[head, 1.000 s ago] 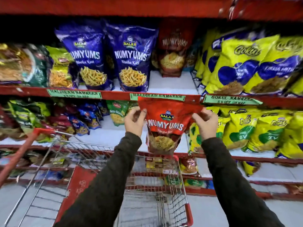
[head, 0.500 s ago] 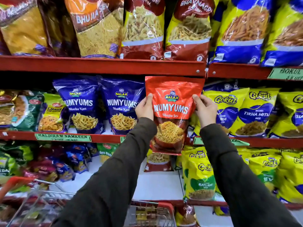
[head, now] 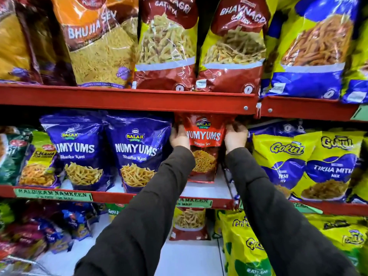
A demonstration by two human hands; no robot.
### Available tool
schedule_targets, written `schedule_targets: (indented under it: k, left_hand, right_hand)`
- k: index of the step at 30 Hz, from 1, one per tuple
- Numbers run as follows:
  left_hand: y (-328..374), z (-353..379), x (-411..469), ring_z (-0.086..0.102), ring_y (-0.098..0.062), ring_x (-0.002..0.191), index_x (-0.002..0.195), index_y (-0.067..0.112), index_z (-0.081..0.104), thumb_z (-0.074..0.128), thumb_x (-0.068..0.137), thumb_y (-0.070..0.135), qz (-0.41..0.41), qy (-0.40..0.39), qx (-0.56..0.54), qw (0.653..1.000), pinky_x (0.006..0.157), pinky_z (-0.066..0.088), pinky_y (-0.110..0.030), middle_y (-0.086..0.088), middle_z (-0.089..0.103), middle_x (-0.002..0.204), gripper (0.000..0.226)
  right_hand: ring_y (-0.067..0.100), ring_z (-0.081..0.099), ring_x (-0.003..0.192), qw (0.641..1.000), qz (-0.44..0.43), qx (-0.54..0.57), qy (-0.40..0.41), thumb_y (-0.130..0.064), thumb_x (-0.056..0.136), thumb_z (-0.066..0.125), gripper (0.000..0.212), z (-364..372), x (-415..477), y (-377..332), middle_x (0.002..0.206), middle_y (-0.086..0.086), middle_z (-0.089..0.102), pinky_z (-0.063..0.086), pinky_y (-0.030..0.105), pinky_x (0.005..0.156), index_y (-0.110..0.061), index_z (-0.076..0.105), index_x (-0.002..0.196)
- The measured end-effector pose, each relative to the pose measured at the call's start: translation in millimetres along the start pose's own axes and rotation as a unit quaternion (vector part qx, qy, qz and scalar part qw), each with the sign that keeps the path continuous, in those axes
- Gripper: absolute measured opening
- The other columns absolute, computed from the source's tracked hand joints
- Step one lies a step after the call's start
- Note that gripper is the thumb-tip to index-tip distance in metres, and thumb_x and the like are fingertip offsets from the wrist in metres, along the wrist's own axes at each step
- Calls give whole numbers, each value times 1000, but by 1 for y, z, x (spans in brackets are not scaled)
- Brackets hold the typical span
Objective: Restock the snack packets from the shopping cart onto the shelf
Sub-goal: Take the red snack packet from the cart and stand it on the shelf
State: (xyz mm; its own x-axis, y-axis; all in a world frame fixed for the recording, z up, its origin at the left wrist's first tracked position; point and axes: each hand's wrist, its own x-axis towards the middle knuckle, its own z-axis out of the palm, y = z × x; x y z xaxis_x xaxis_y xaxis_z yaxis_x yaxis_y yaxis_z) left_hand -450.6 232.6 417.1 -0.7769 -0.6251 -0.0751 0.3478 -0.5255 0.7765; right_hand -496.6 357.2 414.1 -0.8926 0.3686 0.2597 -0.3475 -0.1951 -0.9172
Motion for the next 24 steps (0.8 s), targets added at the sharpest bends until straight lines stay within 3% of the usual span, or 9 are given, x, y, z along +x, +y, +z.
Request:
schedule_targets:
  k: [2, 6, 10, 12, 14, 16, 19, 24]
  left_hand:
    - [-10, -2, 18, 47, -35, 132, 141, 6, 37, 51, 94, 19, -12, -10, 31, 999, 114, 35, -50, -22, 47, 145, 51]
    - [-27, -26, 37, 53, -30, 126, 144, 21, 33, 53, 90, 44, -21, -43, 88, 995, 111, 39, -51, -10, 53, 140, 62]
    - [-40, -46, 40, 38, -25, 139, 144, 30, 33, 46, 81, 67, 27, -70, 192, 979, 113, 25, -40, -2, 39, 153, 74]
    - [-47, -56, 40, 31, -21, 143, 143, 37, 33, 36, 69, 82, 10, -72, 223, 972, 120, 15, -48, 5, 33, 156, 87]
    - [-60, -68, 41, 34, -24, 141, 142, 39, 34, 35, 56, 92, -41, -73, 220, 972, 119, 22, -51, 4, 36, 155, 101]
    - [-74, -79, 43, 40, -27, 137, 142, 34, 38, 39, 57, 91, -81, -74, 207, 972, 117, 29, -51, -1, 43, 151, 102]
    - [-85, -88, 39, 44, -31, 133, 142, 25, 40, 39, 76, 77, -110, -103, 213, 965, 116, 32, -51, -9, 47, 147, 84]
    - [-77, -102, 18, 50, -31, 128, 132, 30, 47, 38, 80, 73, -82, -142, 268, 949, 113, 36, -52, -9, 53, 142, 68]
  right_hand:
    - [23, 55, 99, 1000, 7, -4, -10, -1, 91, 55, 27, 9, 11, 12, 123, 31, 65, 47, 46, 103, 8, 62, 116]
    - [22, 55, 104, 998, 9, -53, -45, 0, 92, 55, 29, 12, 23, 34, 126, 32, 64, 46, 50, 108, 11, 61, 118]
    - [27, 59, 116, 988, 57, -90, -108, -30, 96, 53, 41, 2, 7, 55, 133, 22, 62, 44, 45, 108, -4, 60, 127]
    - [24, 57, 122, 984, 95, -54, -139, -51, 95, 48, 48, -7, -11, 65, 138, 7, 60, 42, 41, 109, -20, 56, 132]
    - [21, 53, 128, 977, 133, -16, -164, -57, 96, 41, 51, -17, -24, 79, 141, 0, 56, 39, 42, 114, -28, 50, 136]
    - [24, 47, 138, 971, 169, -22, -170, -60, 96, 37, 64, -27, -32, 92, 151, 3, 49, 33, 46, 120, -22, 41, 147]
    - [25, 41, 144, 960, 206, -27, -188, -59, 96, 35, 70, -36, -37, 103, 156, 6, 42, 30, 47, 122, -19, 32, 153]
    - [28, 47, 139, 958, 214, -41, -187, -63, 93, 39, 71, -51, -52, 101, 152, 9, 49, 35, 50, 119, -18, 40, 149]
